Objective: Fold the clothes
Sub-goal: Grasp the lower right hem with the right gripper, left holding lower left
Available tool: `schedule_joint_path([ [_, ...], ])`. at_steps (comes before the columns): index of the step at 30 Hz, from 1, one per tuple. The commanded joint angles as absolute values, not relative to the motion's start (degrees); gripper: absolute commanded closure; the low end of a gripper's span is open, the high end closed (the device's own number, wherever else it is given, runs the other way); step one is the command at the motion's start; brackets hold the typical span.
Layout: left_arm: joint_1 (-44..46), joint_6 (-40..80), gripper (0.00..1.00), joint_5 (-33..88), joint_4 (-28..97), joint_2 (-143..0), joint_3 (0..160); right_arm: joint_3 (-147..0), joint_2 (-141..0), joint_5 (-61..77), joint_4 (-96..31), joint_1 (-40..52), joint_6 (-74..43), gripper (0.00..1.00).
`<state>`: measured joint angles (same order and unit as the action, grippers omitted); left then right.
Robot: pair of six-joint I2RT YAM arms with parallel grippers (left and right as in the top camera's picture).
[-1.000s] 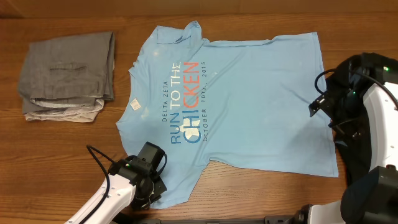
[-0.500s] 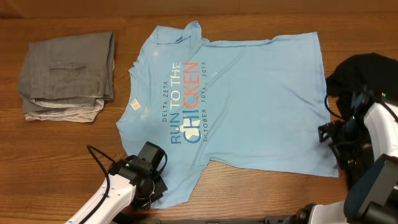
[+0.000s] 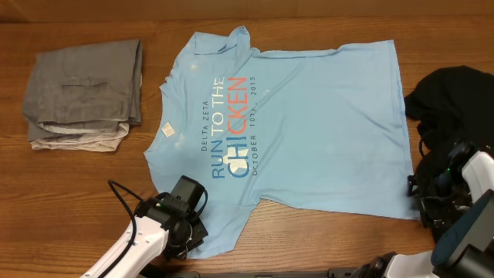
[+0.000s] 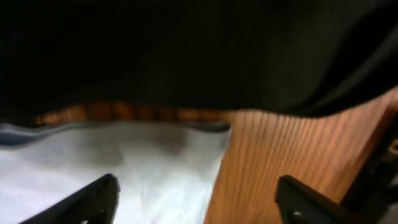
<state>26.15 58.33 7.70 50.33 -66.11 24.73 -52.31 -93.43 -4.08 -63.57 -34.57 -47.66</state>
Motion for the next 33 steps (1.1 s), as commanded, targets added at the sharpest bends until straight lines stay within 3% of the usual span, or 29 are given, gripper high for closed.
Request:
schedule_joint_path([
  [1, 25.9, 57.6, 0.80, 7.5, 50.0, -65.9, 23.6, -51.4, -92.9, -5.1, -62.4, -34.9, -45.6, 0.24],
  [5, 25.9, 57.6, 0.79, 7.5, 50.0, -65.9, 23.6, -51.4, -92.9, -5.1, -61.7, -34.9, -45.1, 0.27],
  [12, 25.9, 57.6, 0.79, 7.5, 49.4, -65.9, 23.6, -51.4, -92.9, -5.1, -60.3, -34.9, -44.5, 0.44],
  [26, 25.9, 57.6, 0.77, 7.5, 49.4, -65.9, 23.6, -45.1, -92.9, -5.0, -52.3, -34.9, -41.5, 0.46],
  [33, 25.9, 57.6, 0.77, 7.5, 49.4, -65.9, 23.6, -45.0, -92.9, -5.0, -52.5, -34.9, -41.5, 0.57],
])
